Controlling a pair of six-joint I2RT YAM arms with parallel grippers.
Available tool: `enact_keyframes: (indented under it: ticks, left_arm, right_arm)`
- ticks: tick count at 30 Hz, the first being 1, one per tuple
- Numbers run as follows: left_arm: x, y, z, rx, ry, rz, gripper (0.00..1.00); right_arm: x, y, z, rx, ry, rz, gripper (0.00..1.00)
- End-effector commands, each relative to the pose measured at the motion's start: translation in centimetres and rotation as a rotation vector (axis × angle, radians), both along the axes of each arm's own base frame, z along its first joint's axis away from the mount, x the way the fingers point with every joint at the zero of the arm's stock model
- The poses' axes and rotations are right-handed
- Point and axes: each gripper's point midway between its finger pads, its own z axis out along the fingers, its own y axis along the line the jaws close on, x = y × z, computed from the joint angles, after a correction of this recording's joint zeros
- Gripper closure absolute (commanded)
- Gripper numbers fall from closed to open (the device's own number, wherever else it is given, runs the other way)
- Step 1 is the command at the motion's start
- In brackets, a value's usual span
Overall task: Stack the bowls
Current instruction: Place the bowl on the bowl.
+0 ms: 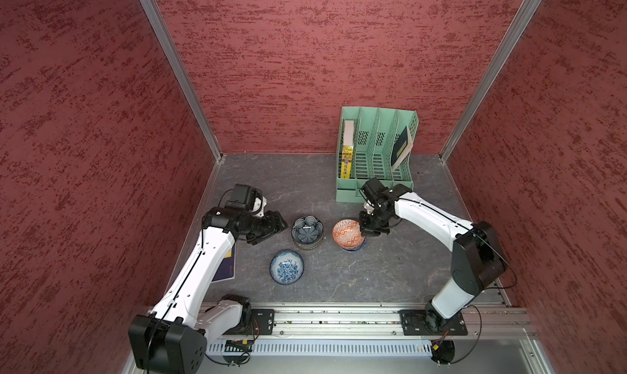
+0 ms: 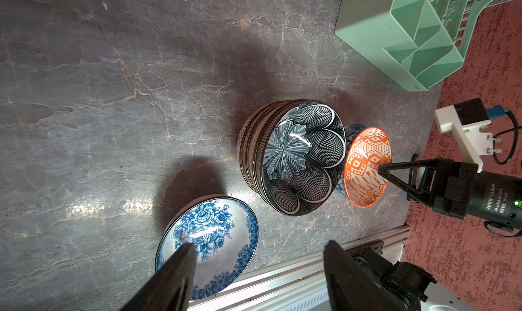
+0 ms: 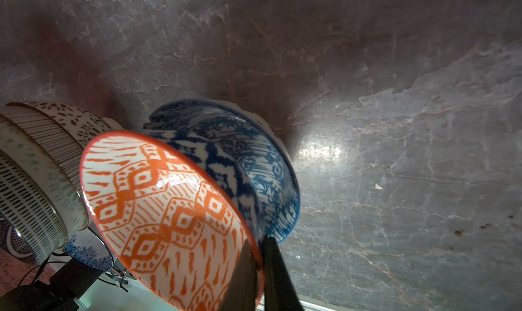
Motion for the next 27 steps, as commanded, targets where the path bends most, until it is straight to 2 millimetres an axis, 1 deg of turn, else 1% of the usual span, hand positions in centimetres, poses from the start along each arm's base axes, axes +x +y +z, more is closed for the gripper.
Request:
enact_keyframes:
  ticks: [1, 9, 17, 27]
  left_arm:
    - [0.1, 0.0, 0.3, -0.010, -0.036, -0.012, 0.26]
    - [-0.2, 0.2, -0.1, -0.009, -0.030, -0.011, 0.26]
    - [-0.3, 0.1, -0.3, -0.012, -0.029, -0.014, 0.26]
    - [-0.4, 0.1, -0.5, -0.014, -0.026, -0.016, 0.26]
  right_arm:
    - [1.1, 0.3, 1.2, 0.043, -0.073, -0.010, 1.00]
    - [1.1, -0.1, 0.6, 0.046, -0.081, -0.016, 1.00]
    - [1.0, -0.1, 0.3, 0.055, -0.089, -0.015, 1.00]
    - [0.8, -0.1, -0.6, 0.062, -0.089, -0.014, 1.00]
